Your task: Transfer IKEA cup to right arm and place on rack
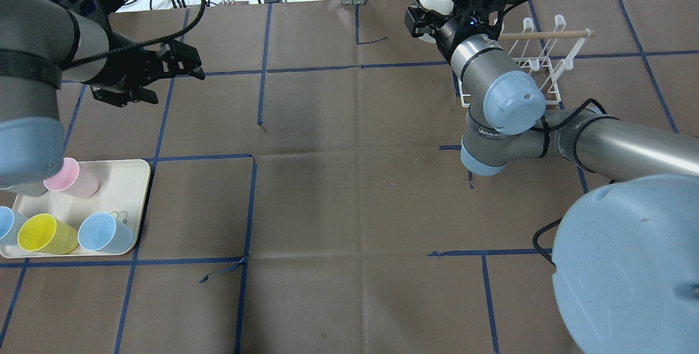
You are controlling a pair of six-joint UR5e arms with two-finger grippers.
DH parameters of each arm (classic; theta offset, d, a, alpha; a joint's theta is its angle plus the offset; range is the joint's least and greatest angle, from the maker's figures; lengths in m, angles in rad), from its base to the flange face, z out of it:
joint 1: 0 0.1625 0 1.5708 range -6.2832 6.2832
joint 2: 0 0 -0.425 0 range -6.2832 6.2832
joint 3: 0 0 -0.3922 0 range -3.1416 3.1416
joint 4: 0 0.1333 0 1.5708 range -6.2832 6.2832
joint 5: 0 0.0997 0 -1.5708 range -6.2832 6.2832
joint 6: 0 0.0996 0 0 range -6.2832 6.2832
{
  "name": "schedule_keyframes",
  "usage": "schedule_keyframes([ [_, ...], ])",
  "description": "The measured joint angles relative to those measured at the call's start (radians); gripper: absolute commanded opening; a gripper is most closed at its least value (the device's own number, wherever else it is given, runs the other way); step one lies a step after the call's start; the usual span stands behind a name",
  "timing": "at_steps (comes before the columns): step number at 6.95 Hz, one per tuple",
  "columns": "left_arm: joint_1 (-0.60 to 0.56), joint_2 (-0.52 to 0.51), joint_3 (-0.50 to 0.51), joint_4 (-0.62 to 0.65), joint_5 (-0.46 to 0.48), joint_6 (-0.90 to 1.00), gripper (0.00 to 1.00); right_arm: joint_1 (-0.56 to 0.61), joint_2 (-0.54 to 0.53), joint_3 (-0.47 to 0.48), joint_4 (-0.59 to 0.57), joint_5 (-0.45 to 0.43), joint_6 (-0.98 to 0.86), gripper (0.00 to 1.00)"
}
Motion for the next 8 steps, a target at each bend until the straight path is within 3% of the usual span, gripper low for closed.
schedule_keyframes([
  [2, -0.039, -0.057, 0.159, -0.24, 0.068, -0.033, 0.99, -0.054, 0.013, -0.014, -0.008, -0.074, -0.088, 0.08],
  [5, -0.185, -0.165, 0.329, -0.387, 0.25, -0.042, 0.99, -0.118, 0.065, -0.087, -0.009, -0.11, -0.107, 0.09],
  [8, -0.199, -0.092, 0.267, -0.407, 0.259, 0.068, 1.0, -0.134, 0.125, -0.132, -0.011, -0.112, -0.109, 0.09],
])
